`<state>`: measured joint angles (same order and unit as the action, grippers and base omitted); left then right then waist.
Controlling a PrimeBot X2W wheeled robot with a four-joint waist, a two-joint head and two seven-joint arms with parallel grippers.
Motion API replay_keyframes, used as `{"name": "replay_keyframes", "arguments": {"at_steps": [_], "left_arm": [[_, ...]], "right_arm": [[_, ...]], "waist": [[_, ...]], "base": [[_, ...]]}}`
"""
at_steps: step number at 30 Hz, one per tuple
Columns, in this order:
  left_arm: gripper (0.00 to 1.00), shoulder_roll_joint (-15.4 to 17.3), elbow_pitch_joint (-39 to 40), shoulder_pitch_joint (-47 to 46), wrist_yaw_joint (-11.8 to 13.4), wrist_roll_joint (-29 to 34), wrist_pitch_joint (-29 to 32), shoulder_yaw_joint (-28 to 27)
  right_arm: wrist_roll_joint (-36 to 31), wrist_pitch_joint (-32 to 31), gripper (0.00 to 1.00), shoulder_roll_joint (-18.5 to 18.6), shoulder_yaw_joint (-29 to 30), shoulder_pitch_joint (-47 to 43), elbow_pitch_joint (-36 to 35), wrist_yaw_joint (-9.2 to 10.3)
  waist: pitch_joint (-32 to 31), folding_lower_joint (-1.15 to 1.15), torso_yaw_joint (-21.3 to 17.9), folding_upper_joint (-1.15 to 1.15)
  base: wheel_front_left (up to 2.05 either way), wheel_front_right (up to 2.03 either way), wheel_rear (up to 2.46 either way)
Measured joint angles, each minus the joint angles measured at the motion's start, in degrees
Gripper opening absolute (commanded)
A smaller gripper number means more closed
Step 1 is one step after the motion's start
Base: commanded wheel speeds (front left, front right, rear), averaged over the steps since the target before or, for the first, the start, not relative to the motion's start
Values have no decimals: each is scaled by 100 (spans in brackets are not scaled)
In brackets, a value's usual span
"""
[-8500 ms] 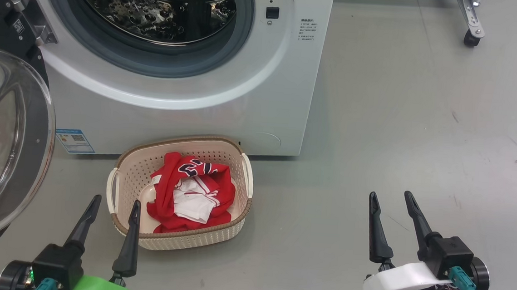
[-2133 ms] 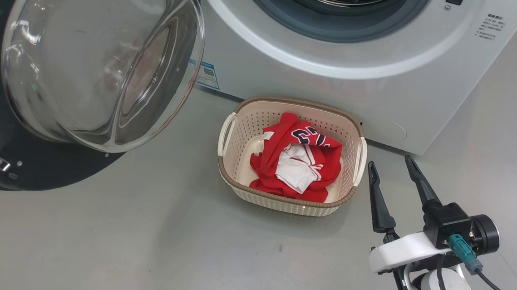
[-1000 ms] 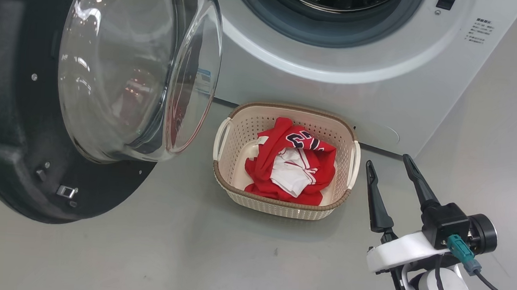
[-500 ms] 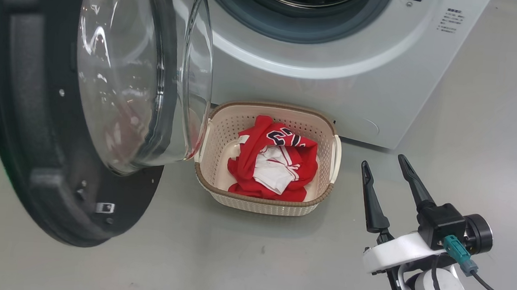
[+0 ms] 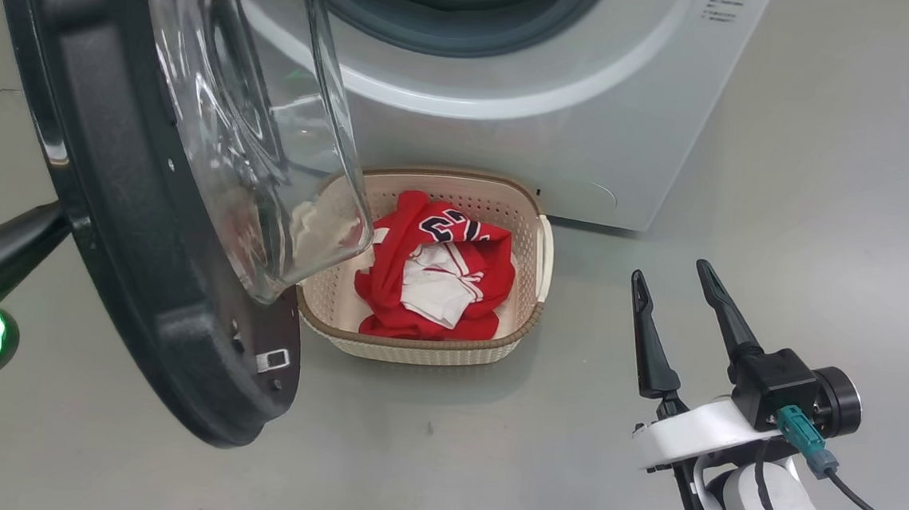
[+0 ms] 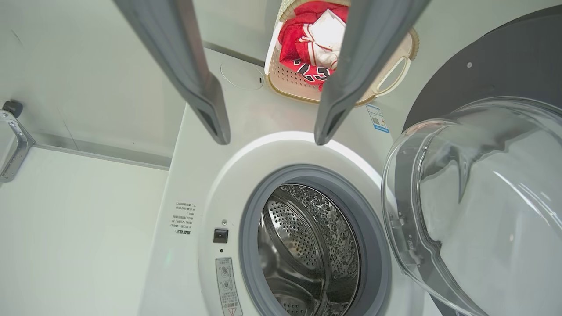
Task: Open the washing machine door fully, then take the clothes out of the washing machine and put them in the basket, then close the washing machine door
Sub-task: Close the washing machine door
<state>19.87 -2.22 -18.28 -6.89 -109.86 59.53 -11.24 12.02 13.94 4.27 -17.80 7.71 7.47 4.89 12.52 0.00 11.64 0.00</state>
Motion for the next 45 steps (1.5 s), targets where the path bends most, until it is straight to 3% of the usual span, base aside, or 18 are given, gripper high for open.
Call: {"name": "replay_keyframes", "arguments": {"at_steps": [31,45], "left_arm": [[0,-182,1000,143,4,-210,191,90],[0,-339,1073,-112,65,-311,134,190]], "right_arm": [[167,49,100,-81,-98,305,-189,88],[209,51,100,-101,-131,524,-346,129]], "waist": [[682,0,-1333,0],[1123,0,-1799,0]], "base": [[0,0,0],[0,0,0]]}}
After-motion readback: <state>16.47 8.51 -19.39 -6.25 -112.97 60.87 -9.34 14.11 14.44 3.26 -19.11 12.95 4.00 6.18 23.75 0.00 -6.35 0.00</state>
